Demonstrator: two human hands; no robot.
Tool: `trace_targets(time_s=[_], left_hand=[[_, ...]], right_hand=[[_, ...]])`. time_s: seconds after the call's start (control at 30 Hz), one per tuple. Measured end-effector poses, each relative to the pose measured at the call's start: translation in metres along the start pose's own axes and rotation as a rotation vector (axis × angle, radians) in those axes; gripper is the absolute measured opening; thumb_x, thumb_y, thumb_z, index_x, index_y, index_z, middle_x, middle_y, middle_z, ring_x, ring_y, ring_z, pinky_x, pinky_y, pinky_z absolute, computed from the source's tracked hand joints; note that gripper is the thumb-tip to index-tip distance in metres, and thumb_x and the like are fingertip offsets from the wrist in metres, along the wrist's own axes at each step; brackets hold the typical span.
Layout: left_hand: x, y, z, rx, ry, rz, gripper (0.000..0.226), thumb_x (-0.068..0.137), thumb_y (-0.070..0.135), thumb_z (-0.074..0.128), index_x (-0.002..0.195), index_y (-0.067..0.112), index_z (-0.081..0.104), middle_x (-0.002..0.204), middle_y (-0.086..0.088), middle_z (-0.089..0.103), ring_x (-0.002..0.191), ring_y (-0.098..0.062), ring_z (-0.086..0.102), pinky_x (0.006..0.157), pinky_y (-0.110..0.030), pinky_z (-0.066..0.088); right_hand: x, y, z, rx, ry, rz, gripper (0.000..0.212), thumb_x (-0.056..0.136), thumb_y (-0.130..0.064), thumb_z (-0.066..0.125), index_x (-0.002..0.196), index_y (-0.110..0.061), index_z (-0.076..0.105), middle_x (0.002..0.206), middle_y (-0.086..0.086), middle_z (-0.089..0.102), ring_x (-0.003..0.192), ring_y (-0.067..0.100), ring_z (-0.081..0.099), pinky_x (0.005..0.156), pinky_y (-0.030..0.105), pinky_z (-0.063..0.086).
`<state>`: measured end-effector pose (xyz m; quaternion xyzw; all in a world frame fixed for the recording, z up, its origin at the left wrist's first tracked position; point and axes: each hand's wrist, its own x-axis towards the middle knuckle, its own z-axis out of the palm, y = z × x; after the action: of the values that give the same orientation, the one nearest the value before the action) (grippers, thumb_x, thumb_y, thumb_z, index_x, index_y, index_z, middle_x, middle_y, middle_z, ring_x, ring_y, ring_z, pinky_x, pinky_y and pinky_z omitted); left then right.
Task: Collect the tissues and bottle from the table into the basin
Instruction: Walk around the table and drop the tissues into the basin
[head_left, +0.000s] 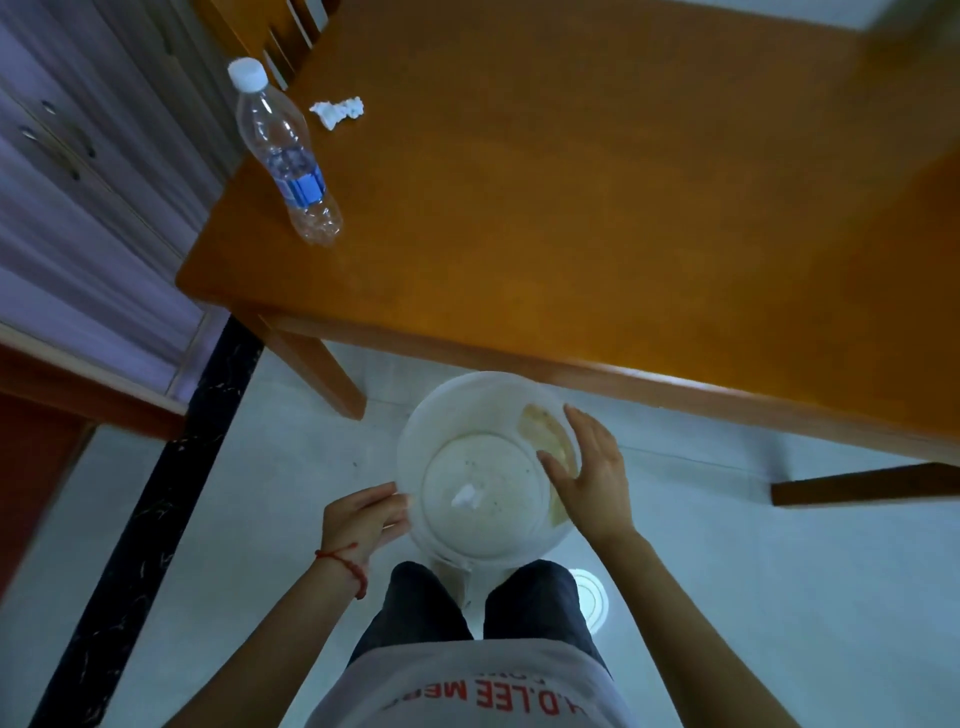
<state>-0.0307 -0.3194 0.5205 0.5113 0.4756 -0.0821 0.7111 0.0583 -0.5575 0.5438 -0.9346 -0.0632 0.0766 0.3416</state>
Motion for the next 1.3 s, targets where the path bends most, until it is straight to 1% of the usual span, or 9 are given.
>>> trace_targets(time_s=[0.1, 0.2, 0.33, 0.4, 0.47, 0.63, 0.77, 0.93, 1.3], left_hand=[[-0.003, 0.001, 0.0, 0.042, -0.043, 0.017, 0.032, 0.073, -0.001, 0.071, 0.105, -0.003, 0.066, 0.098, -0.02, 0.069, 0.089, -0.031, 0.066, 0.083, -0.036, 0.053], [-0.006, 0.003, 0.002, 0.078, -0.095, 0.047, 0.024, 0.072, -0.002, 0.071, 0.096, 0.002, 0.069, 0.09, -0.016, 0.071, 0.084, -0.029, 0.068, 0.067, -0.028, 0.059], [-0.008, 0.005, 0.007, 0.146, -0.162, 0.078, 0.019, 0.073, -0.002, 0.071, 0.089, 0.006, 0.071, 0.075, -0.007, 0.076, 0.076, -0.022, 0.07, 0.057, -0.022, 0.058], [-0.009, 0.005, 0.012, 0.197, -0.204, 0.086, 0.017, 0.073, -0.001, 0.071, 0.086, 0.01, 0.072, 0.07, -0.001, 0.076, 0.074, -0.018, 0.071, 0.058, -0.022, 0.058], [-0.011, 0.004, 0.018, 0.241, -0.238, 0.09, 0.018, 0.073, -0.001, 0.071, 0.087, 0.01, 0.072, 0.073, -0.001, 0.076, 0.074, -0.017, 0.072, 0.059, -0.022, 0.059], [-0.019, -0.002, 0.04, 0.34, -0.328, 0.106, 0.02, 0.073, 0.0, 0.071, 0.091, 0.009, 0.071, 0.078, -0.004, 0.076, 0.075, -0.018, 0.072, 0.059, -0.021, 0.058], [-0.028, -0.012, 0.062, 0.422, -0.406, 0.094, 0.025, 0.074, 0.002, 0.072, 0.098, 0.006, 0.069, 0.089, -0.009, 0.074, 0.085, -0.023, 0.071, 0.073, -0.03, 0.059], [-0.052, -0.031, 0.092, 0.52, -0.499, 0.1, 0.017, 0.072, 0.0, 0.072, 0.085, 0.011, 0.07, 0.069, 0.0, 0.076, 0.067, -0.015, 0.073, 0.056, -0.023, 0.059], [-0.112, -0.097, 0.147, 0.818, -0.715, 0.131, 0.018, 0.075, 0.0, 0.071, 0.091, 0.007, 0.069, 0.081, -0.006, 0.073, 0.075, -0.02, 0.07, 0.057, -0.022, 0.059]], right_hand=[[-0.025, 0.016, -0.003, 0.067, 0.055, 0.175, 0.055, 0.087, -0.032, 0.059, 0.136, -0.014, 0.041, 0.142, 0.007, 0.046, 0.131, 0.025, 0.039, 0.108, 0.037, 0.031], [-0.051, 0.026, -0.004, 0.191, 0.097, 0.351, 0.052, 0.089, -0.03, 0.057, 0.136, -0.015, 0.041, 0.139, 0.008, 0.048, 0.124, 0.024, 0.047, 0.103, 0.036, 0.039], [-0.077, 0.031, -0.01, 0.398, 0.173, 0.536, 0.036, 0.089, -0.026, 0.058, 0.123, -0.015, 0.057, 0.119, 0.002, 0.064, 0.094, 0.014, 0.061, 0.072, 0.009, 0.044], [-0.09, 0.033, -0.014, 0.435, 0.198, 0.582, 0.029, 0.089, -0.026, 0.057, 0.117, -0.018, 0.062, 0.099, -0.001, 0.068, 0.088, 0.015, 0.063, 0.062, 0.005, 0.043], [-0.103, 0.035, -0.019, 0.477, 0.232, 0.629, 0.029, 0.089, -0.026, 0.058, 0.116, -0.018, 0.063, 0.092, -0.002, 0.068, 0.085, 0.016, 0.064, 0.069, 0.01, 0.044], [-0.137, 0.047, -0.03, 0.584, 0.346, 0.721, 0.03, 0.086, -0.022, 0.062, 0.115, -0.012, 0.063, 0.092, 0.004, 0.07, 0.089, 0.023, 0.067, 0.09, 0.043, 0.052], [-0.17, 0.06, -0.035, 0.642, 0.446, 0.764, 0.027, 0.085, -0.02, 0.063, 0.111, -0.013, 0.066, 0.086, -0.001, 0.071, 0.082, 0.016, 0.068, 0.086, 0.041, 0.055], [-0.22, 0.075, -0.042, 0.711, 0.571, 0.834, 0.027, 0.084, -0.021, 0.063, 0.11, -0.014, 0.067, 0.089, 0.002, 0.073, 0.081, 0.014, 0.069, 0.083, 0.041, 0.056], [-0.346, 0.093, -0.049, 0.823, 0.875, 0.98, 0.019, 0.084, -0.02, 0.064, 0.102, -0.024, 0.068, 0.089, 0.003, 0.073, 0.085, 0.018, 0.069, 0.087, 0.047, 0.054]])
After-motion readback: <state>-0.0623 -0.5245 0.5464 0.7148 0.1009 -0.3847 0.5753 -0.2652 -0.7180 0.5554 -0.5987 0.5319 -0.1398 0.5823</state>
